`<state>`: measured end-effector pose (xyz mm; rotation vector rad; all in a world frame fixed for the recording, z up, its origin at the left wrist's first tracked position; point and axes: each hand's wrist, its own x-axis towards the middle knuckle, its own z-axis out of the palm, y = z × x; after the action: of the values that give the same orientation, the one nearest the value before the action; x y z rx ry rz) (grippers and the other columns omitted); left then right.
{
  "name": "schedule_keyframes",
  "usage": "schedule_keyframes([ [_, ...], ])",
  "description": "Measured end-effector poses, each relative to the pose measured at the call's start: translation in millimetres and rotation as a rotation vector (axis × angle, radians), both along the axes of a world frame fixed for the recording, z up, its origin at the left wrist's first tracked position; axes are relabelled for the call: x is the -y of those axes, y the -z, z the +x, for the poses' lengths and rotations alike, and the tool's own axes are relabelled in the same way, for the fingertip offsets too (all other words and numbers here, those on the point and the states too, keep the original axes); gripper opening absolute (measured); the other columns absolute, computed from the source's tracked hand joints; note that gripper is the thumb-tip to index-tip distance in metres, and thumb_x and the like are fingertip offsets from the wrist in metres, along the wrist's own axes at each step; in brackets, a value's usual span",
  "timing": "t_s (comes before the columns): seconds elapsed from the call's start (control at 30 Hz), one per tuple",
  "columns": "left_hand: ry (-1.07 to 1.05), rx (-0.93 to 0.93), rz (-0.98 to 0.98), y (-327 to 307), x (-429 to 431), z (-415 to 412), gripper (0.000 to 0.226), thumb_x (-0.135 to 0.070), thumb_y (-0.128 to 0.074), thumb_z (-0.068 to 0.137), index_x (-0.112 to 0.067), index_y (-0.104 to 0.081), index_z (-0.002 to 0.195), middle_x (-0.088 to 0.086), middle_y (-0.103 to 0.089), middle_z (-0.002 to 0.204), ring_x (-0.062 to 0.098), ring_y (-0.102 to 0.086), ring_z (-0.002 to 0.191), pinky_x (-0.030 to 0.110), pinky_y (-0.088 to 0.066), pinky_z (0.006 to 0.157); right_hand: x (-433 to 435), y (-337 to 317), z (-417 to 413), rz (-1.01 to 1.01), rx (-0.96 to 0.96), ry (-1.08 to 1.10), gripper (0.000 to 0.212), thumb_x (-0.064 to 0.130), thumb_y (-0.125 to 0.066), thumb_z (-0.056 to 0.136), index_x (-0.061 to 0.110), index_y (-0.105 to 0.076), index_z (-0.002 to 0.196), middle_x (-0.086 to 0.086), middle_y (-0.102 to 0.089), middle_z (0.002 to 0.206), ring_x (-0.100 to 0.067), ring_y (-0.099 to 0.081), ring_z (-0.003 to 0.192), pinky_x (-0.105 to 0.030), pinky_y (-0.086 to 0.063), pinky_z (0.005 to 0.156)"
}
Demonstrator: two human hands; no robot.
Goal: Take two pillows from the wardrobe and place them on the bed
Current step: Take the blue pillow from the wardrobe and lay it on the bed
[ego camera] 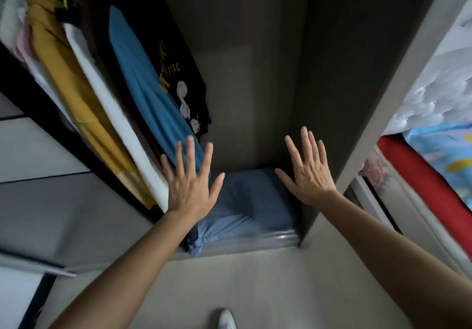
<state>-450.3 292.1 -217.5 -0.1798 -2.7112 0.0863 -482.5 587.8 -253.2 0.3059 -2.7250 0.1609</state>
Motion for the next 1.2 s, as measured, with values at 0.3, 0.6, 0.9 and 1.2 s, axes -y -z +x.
schedule_keyframes([
  [0.3,0.117,0.190,0.018,100.6,33.8,-75.1,0.075,-0.062,-0.030,0.095,-0.026,-0.006,0.156,0.019,-0.004,0.163,0.042,-0.010,0.149,0.070,-0.019,0.112,40.9,82.6,-44.1,0.029,0.216,-0.011,0.084,0.055,-0.047,0.094,0.020,-0.006,0.158,-0.026,-0.002,0.163,-0.042,-0.007,0.151,-0.056,-0.008,0.122],
  [0.6,-0.056,0.441,0.120,314.8,1.2,-128.3,0.072,-0.055,-0.036,0.096,-0.022,-0.012,0.155,0.020,-0.008,0.163,0.042,-0.017,0.147,0.067,-0.016,0.115,48.4,300.1,-125.6,-0.066,0.474,0.048,0.083,0.064,-0.037,0.095,0.025,0.002,0.157,-0.021,0.004,0.165,-0.037,-0.002,0.153,-0.054,-0.009,0.123],
  [0.9,-0.014,0.623,0.011,586.8,-11.9,-135.2,0.074,-0.034,-0.048,0.093,-0.020,-0.011,0.155,0.020,-0.005,0.163,0.041,-0.011,0.149,0.067,-0.015,0.116,49.5,553.6,-130.7,0.000,0.638,-0.075,0.083,0.052,-0.046,0.097,0.019,0.000,0.158,-0.023,0.002,0.164,-0.040,-0.002,0.152,-0.055,-0.008,0.123],
  [1.2,-0.065,0.707,-0.038,757.8,-0.7,-184.5,0.099,-0.049,-0.067,0.078,-0.021,-0.009,0.153,0.021,-0.003,0.163,0.046,-0.007,0.148,0.073,-0.015,0.112,60.1,712.7,-168.8,0.090,0.697,-0.085,0.101,0.040,-0.067,0.087,0.019,0.000,0.158,-0.021,0.004,0.165,-0.043,0.001,0.151,-0.058,-0.009,0.122],
])
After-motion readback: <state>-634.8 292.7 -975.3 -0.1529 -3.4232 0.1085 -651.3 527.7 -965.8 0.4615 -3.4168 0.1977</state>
